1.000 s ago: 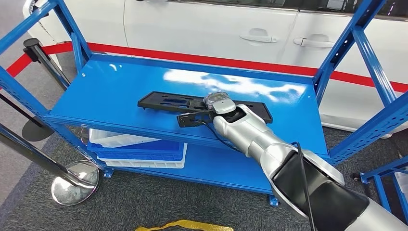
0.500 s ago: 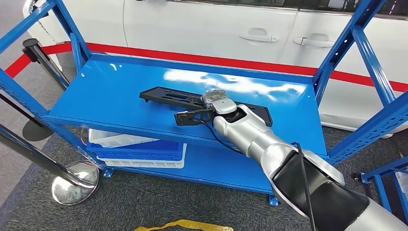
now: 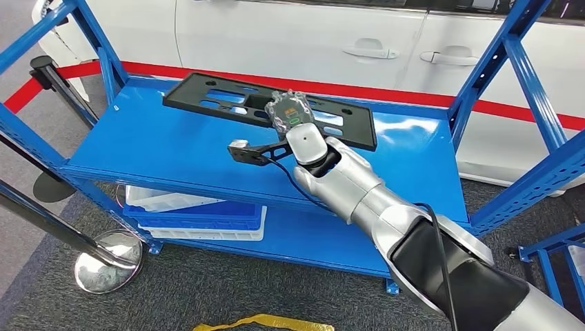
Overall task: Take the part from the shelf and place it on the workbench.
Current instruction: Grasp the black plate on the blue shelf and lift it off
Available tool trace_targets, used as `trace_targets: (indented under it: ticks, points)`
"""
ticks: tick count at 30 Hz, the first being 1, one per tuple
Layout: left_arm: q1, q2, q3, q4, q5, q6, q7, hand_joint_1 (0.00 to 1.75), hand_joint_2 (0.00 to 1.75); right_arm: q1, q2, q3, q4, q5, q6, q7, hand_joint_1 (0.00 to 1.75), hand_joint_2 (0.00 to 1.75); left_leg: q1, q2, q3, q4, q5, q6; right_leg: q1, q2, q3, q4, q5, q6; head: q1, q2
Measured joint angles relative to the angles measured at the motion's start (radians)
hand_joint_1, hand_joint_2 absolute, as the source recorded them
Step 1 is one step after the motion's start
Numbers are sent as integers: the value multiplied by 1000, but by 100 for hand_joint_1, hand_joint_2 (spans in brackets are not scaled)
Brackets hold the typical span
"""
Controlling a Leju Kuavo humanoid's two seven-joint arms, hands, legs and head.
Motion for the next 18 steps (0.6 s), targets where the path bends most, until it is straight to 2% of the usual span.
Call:
trace_targets:
  ticks: [5,12,18]
  points:
    - [0,0,0,0,-26,-22,-21,0,175,-37,-11,3,-220,96,105,-27,175,175,0,0,0,0,0,0,0,0,-1,0,0,0,0,0]
    - [0,0,0,0,-41,-44,-21,0,175,-70,-35,14,-419,117,134,-44,175,175,0,0,0,0,0,0,0,0,-1,0,0,0,0,0]
    - [2,0,0,0,-47,-160,-11,0,175,-120,-56,54,-550,107,175,-73,175,175,0,0,0,0,0,0,0,0,-1,0,0,0,0,0]
